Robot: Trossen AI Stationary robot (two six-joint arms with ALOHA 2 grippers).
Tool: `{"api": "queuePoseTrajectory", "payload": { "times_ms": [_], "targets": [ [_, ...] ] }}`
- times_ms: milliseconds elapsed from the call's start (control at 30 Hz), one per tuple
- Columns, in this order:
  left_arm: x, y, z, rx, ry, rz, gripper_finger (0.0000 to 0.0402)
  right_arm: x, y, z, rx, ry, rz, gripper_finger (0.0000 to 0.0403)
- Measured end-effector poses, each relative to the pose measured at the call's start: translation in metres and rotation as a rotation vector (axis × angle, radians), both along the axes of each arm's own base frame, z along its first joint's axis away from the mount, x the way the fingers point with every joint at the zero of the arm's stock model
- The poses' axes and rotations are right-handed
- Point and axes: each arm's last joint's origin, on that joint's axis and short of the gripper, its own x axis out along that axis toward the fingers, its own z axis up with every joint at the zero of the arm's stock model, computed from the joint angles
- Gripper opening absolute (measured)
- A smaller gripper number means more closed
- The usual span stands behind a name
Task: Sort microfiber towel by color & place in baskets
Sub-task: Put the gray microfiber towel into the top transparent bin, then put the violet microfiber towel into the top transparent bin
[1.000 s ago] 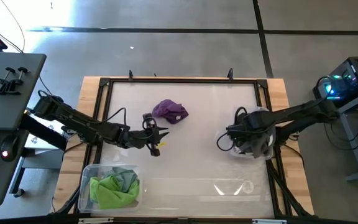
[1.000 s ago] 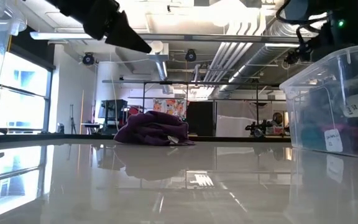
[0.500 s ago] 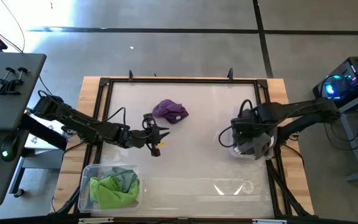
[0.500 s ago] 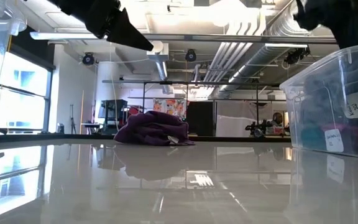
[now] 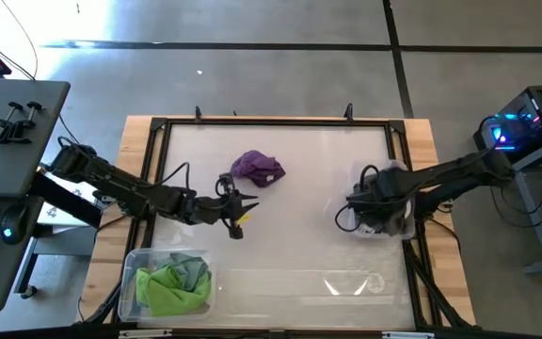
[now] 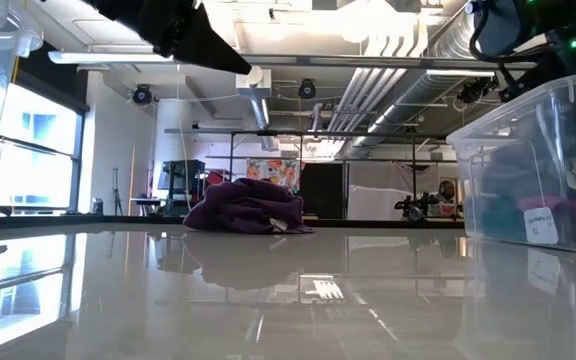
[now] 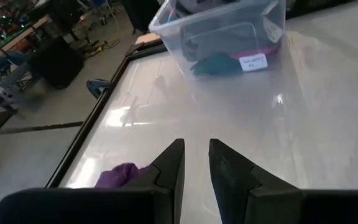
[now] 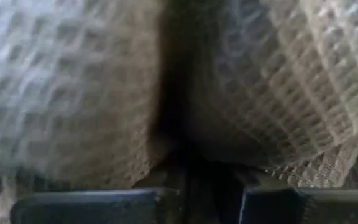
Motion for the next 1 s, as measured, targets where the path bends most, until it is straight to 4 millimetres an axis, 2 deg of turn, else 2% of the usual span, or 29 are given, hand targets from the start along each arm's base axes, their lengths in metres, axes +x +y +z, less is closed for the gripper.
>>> {"api": "queuePoseTrajectory", "payload": {
  "times_ms": [133, 267, 467, 600, 667, 767, 1000],
  "targets": [
    [0.000, 0.000, 0.000, -0.012, -0.010, 0.004, 0.0060, 0.001, -0.001, 0.009, -0.008, -0.038, 0.091, 0.0073],
    [0.001, 0.004, -0.001, -0.090, -0.016, 0.021, 0.0060, -0.001, -0.001, 0.033, 0.006, -0.121, 0.132, 0.0113],
    [0.007, 0.031, -0.002, -0.200, -0.041, 0.094, 0.0068, -0.009, -0.004, 0.080, 0.004, -0.380, 0.194, 0.0158],
    [0.012, 0.047, -0.007, -0.253, -0.024, 0.100, 0.0100, -0.005, -0.004, 0.100, -0.132, -0.645, 0.305, 0.0162],
    [0.016, 0.055, -0.014, -0.262, -0.001, 0.110, 0.0125, 0.004, -0.002, 0.107, -0.205, -0.783, 0.374, 0.0162],
    [0.025, 0.069, -0.028, -0.270, 0.035, 0.121, 0.0167, 0.024, 0.006, 0.105, -0.256, -0.957, 0.495, 0.0162],
    [0.047, 0.122, -0.055, -0.327, 0.054, 0.283, 0.0257, 0.085, 0.037, 0.078, -0.325, -1.307, 0.904, 0.0162]
  ]
}}
